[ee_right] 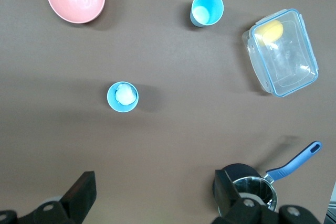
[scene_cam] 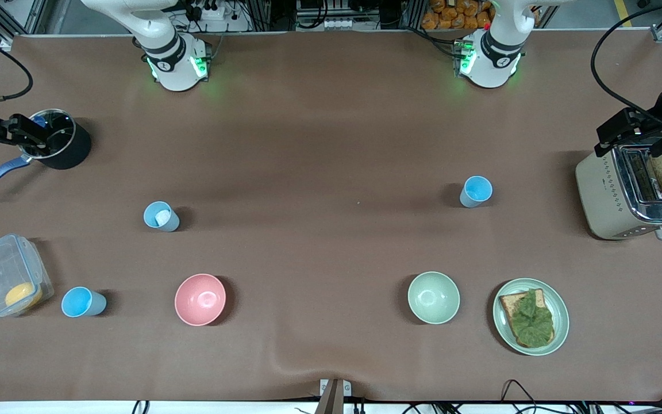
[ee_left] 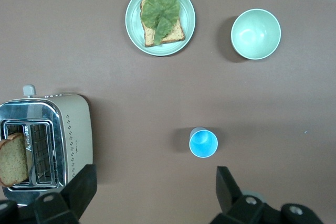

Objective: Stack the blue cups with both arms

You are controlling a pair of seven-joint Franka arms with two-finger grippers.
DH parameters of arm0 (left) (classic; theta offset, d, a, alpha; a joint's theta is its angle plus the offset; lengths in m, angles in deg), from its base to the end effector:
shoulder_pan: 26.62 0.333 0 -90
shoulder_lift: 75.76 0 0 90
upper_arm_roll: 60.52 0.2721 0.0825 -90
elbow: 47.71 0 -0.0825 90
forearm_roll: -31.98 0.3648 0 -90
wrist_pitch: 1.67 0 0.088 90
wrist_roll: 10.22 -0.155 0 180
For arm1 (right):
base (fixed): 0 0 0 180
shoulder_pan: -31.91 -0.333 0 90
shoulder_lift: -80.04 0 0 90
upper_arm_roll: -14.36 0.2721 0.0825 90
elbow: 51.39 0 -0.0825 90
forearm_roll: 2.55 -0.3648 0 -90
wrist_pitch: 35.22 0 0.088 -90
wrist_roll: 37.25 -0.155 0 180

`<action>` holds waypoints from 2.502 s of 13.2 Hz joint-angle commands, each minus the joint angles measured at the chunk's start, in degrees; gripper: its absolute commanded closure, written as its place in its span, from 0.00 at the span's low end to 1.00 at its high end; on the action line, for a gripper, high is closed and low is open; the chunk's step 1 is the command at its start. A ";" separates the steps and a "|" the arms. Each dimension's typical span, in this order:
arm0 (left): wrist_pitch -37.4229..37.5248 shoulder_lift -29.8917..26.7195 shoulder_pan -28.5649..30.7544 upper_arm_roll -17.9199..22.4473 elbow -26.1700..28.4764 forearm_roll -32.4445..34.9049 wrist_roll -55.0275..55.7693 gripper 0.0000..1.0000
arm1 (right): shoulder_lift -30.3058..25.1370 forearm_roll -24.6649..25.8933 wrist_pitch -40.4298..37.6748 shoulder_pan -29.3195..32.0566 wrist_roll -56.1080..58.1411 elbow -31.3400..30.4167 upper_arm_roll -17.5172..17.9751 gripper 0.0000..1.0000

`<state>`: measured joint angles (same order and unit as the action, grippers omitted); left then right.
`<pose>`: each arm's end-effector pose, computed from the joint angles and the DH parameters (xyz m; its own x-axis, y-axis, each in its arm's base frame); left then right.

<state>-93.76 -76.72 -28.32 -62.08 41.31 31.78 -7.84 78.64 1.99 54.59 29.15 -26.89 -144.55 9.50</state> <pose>0.5375 -0.0312 0.5528 0.9974 -0.0151 0.0701 -0.0156 -0.9999 0.0059 0.5249 -0.0319 0.5208 0.9886 0.1430 -0.0474 0.1461 -0.9868 0.0697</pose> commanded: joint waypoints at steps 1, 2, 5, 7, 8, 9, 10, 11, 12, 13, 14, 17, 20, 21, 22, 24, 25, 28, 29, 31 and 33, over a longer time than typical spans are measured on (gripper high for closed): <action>0.86 0.08 0.29 -0.46 -0.86 1.69 -0.09 0.00 | -0.18 -0.40 -0.86 -0.67 -0.61 0.52 0.03 0.00; 0.86 0.08 0.38 -0.46 -0.86 1.69 -0.27 0.00 | -0.18 -0.40 -0.95 -0.76 -0.61 0.52 0.03 0.00; 0.86 0.08 0.38 -0.46 -0.86 1.69 -0.36 0.00 | -0.18 -0.40 -1.39 -0.76 -0.43 0.52 0.03 0.00; 0.77 0.17 0.38 -0.46 -0.86 1.61 -0.44 0.00 | -0.18 -0.40 -1.48 -0.76 -0.34 0.52 0.03 0.00; 0.77 0.26 0.38 -0.46 -0.95 1.61 -0.45 0.00 | -0.27 -0.40 -1.74 -0.67 -0.26 0.52 0.03 0.00; 0.77 0.26 0.38 -0.46 -1.04 1.61 -0.53 0.00 | -0.18 -0.40 -2.61 -0.76 -0.17 0.52 0.03 0.00; 0.77 0.26 0.38 -0.46 -1.04 1.61 -0.62 0.00 | -0.18 -0.40 -2.54 -0.85 -0.17 0.61 0.03 0.00; 0.77 0.26 0.38 0.15 -1.04 1.52 -0.62 0.00 | -0.18 -0.40 -2.62 -1.02 -0.17 0.61 0.03 0.00; 0.68 0.26 0.38 0.68 -1.04 1.26 -0.71 0.00 | -0.18 -0.40 -2.62 -1.02 -0.17 0.52 0.03 0.00; 0.59 0.43 0.38 0.69 -1.04 1.25 -0.71 0.00 | -0.18 -0.40 -2.62 -0.85 -0.08 0.61 0.03 0.00; 0.59 0.52 0.29 0.69 -1.04 1.69 -0.71 0.00 | -0.18 -0.40 -2.62 -1.02 -0.17 0.61 0.03 0.00; 0.42 0.43 0.29 0.69 -0.86 1.08 -0.71 0.00 | -0.18 -0.40 -2.62 -1.46 -0.17 0.61 0.03 0.00; -1.41 1.04 0.20 0.60 -0.95 0.12 -0.53 0.00 | -0.18 -0.40 -2.71 -1.46 -0.17 0.61 0.03 0.00; -2.21 1.57 0.29 0.60 -0.95 -0.32 -0.36 0.00 | -0.18 -0.40 -2.71 -1.38 -0.17 0.61 0.03 0.00; -2.22 1.58 0.29 0.68 -0.95 -0.41 -0.44 0.00 | -0.18 -0.40 -2.71 -1.55 -0.17 0.61 0.03 0.00; -2.04 1.49 0.38 0.69 -0.60 -0.42 -0.36 0.00 | -0.18 -0.49 -2.71 -1.64 -0.25 0.52 0.03 0.00; -2.13 1.58 0.38 0.69 -0.69 -0.33 -0.36 0.00 | -0.18 -0.41 -2.80 -1.64 -0.26 0.52 0.03 0.00; -2.39 2.01 -0.59 0.60 -0.86 0.02 -0.45 0.00 | 0.35 -0.40 -2.80 -1.73 -0.43 0.43 0.03 0.00; -3.18 3.15 -0.68 0.42 -0.86 0.28 -0.45 0.00 | 0.44 -0.40 -3.23 -1.81 -0.26 0.26 0.03 0.00; -5.90 4.38 -0.76 0.25 -0.86 0.29 -0.45 0.00 | 2.36 -0.49 -5.78 -1.99 -0.25 0.43 0.03 0.00; -6.70 6.66 -0.59 0.16 -0.69 -0.33 -0.36 0.00 | 4.98 -0.67 -6.14 -2.95 -0.34 -0.10 0.03 0.00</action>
<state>-99.73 -72.17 -28.87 -61.87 41.35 31.77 -7.97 80.65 1.80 49.22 27.64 -26.85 -145.12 9.93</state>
